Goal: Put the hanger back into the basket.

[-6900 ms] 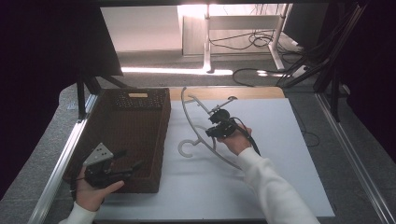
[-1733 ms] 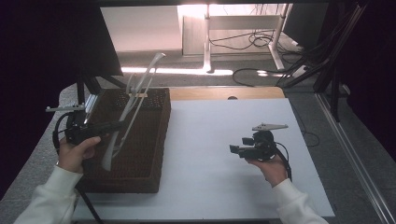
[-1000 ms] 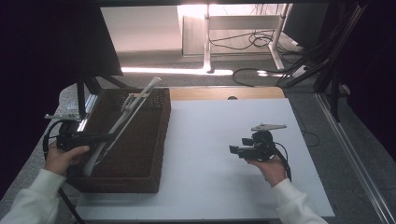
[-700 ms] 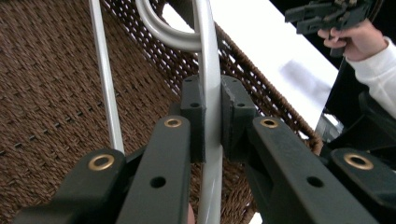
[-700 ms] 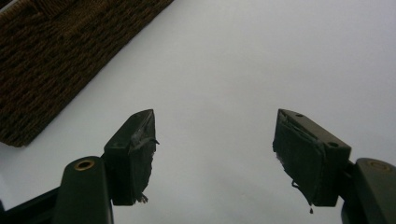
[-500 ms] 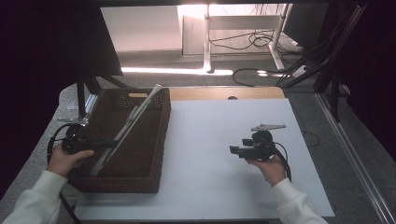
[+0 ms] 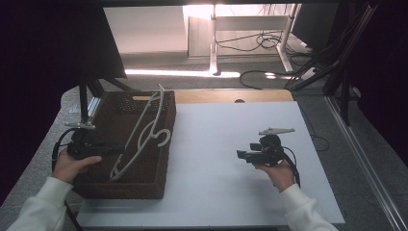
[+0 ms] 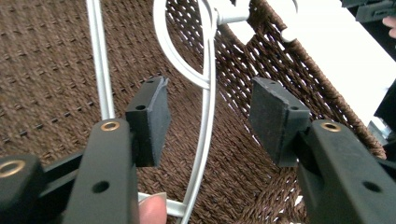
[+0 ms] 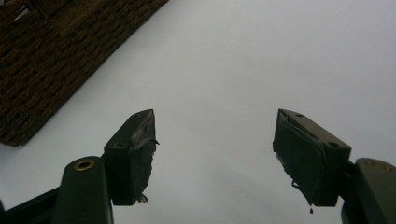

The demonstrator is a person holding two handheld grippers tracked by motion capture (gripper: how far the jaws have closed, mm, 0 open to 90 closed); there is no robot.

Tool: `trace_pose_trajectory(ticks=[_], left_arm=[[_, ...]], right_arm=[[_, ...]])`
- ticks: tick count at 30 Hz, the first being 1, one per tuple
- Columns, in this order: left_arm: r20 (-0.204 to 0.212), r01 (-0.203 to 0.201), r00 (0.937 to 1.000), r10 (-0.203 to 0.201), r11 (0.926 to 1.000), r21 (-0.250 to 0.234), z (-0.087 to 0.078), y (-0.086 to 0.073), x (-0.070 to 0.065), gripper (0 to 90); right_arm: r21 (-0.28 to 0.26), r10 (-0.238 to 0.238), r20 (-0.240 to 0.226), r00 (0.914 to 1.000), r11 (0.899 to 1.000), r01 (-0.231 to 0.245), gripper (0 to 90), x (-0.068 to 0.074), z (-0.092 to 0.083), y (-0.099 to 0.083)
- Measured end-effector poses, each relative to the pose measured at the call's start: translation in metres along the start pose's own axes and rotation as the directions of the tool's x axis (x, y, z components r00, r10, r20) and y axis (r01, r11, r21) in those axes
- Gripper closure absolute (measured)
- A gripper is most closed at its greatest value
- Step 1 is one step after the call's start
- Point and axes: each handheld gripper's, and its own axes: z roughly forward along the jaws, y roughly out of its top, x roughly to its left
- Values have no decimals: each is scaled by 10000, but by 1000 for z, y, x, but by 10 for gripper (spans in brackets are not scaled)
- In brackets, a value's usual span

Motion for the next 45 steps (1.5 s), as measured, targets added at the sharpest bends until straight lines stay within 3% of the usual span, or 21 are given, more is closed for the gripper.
trace_pose_trajectory(ticks=[6, 14, 21, 26, 29, 32, 35, 38, 40, 42, 43, 45], left_arm=[[278, -261, 9993, 265, 9995, -165, 9, 8, -10, 433], [44, -798, 9968, 797, 9962, 357, 29, 23, -22, 445], [-568, -958, 9930, 1033, 9878, 1230, 52, 34, -20, 476], [-1023, -1031, 9875, 1203, 9818, 1593, 64, 36, -18, 529], [-1412, -1152, 9798, 1413, 9772, 1785, 71, 37, -19, 558], [-1641, -1320, 9738, 1572, 9792, 1543, 72, 39, -19, 592], [-2115, -1462, 9607, 1795, 9756, 1639, 76, 41, -21, 624], [-2200, -1436, 9587, 1802, 9745, 1725, 83, 43, -23, 654], [-2240, -1591, 9534, 2020, 9677, 1956, 88, 43, -26, 700], [-2296, -1827, 9432, 2403, 9520, 2458, 95, 42, -30, 759], [-2444, -1913, 9350, 2571, 9456, 2631, 98, 41, -32, 784], [-2544, -1938, 9292, 2679, 9398, 2816, 98, 43, -34, 790]], right_arm=[[26, -31, 11, 10000, 10000, 31, 307, 0, 1, 0], [29, -26, 10, 10000, 10000, 26, 307, 0, 1, 0], [56, -30, 8, 10000, 10000, 29, 307, 0, 2, 0], [51, -10, 14, 10000, 10000, 10, 307, -1, 1, 0], [67, -6, 12, 10000, 10000, 6, 307, -1, 1, 0], [73, -18, 10, 10000, 10000, 18, 307, -1, 2, 0], [106, -7, 7, 10000, 9999, 7, 307, -1, 2, 0], [110, 0, -9, 10000, 9999, 0, 307, -1, 3, 0], [127, 1, -14, 10000, 9999, 0, 307, -1, 3, 0], [119, -8, -18, 10000, 9999, 8, 307, -1, 3, 0], [121, -3, -16, 10000, 9999, 3, 307, -1, 3, 0], [102, 20, -1, 10000, 9999, -20, 307, -2, 2, 0]])
